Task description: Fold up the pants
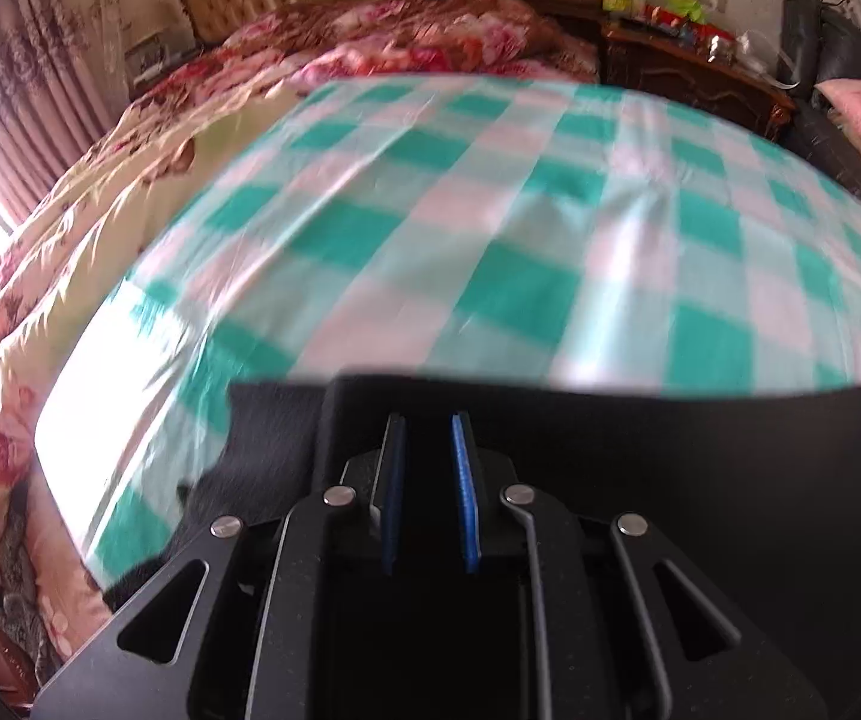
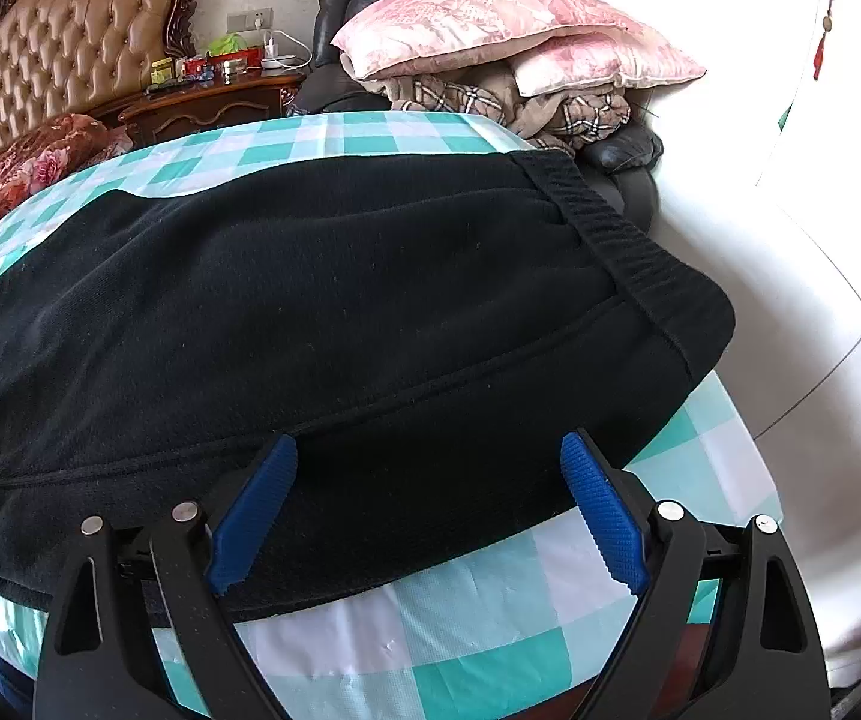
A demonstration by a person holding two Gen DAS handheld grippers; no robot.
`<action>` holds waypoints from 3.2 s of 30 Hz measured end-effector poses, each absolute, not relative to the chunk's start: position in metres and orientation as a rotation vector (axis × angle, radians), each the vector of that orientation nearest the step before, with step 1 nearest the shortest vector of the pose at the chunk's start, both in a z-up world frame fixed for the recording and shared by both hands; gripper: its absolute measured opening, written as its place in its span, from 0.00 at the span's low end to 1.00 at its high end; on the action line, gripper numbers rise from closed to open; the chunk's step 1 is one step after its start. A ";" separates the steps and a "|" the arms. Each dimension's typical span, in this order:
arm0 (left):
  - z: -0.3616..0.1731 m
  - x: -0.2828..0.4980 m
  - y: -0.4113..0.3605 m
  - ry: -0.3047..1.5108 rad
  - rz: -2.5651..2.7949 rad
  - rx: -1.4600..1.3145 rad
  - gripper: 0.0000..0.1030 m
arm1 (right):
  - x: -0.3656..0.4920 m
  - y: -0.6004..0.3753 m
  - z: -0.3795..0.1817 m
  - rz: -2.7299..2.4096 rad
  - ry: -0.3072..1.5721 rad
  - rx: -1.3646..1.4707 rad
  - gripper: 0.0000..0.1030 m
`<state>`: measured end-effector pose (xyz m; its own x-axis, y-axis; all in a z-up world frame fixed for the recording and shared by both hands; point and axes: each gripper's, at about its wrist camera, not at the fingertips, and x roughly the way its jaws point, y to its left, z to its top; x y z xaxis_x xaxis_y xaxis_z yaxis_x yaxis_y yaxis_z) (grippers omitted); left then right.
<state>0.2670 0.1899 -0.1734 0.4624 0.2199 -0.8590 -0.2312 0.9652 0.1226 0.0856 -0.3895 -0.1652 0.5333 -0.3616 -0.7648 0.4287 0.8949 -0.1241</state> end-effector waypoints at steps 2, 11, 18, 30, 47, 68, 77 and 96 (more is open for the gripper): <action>-0.176 0.259 0.199 1.040 0.265 -0.019 0.08 | 0.085 -0.392 -0.165 -0.456 0.894 0.092 0.83; -0.158 0.237 0.206 0.997 0.286 -0.036 0.06 | 0.115 -0.470 -0.106 -0.330 0.793 0.153 0.83; -0.137 0.201 0.233 0.905 0.357 -0.158 0.31 | 0.234 -0.565 -0.118 -0.183 0.999 0.140 0.85; -0.130 0.135 0.296 0.849 0.248 -0.525 0.48 | 0.254 -0.566 -0.155 -0.137 1.065 0.116 0.48; -0.138 0.165 0.287 0.864 0.244 -0.459 0.05 | 0.212 -0.568 -0.138 -0.274 0.994 0.151 0.53; -0.138 0.105 0.206 0.756 0.072 -0.336 0.39 | 0.145 -0.211 -0.114 0.199 0.874 0.187 0.84; -0.182 0.119 0.117 0.817 -0.051 -0.071 0.43 | 0.157 -0.102 -0.138 0.375 0.879 0.045 0.84; -0.212 0.107 0.298 0.660 -0.024 -0.726 0.51 | 0.199 -0.058 -0.187 0.256 0.935 -0.152 0.86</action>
<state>0.1071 0.2976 -0.2124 0.7989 -0.2416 -0.5508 -0.2004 0.7564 -0.6226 0.1989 -0.0583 -0.1874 0.5663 0.1510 -0.8102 -0.2823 0.9592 -0.0185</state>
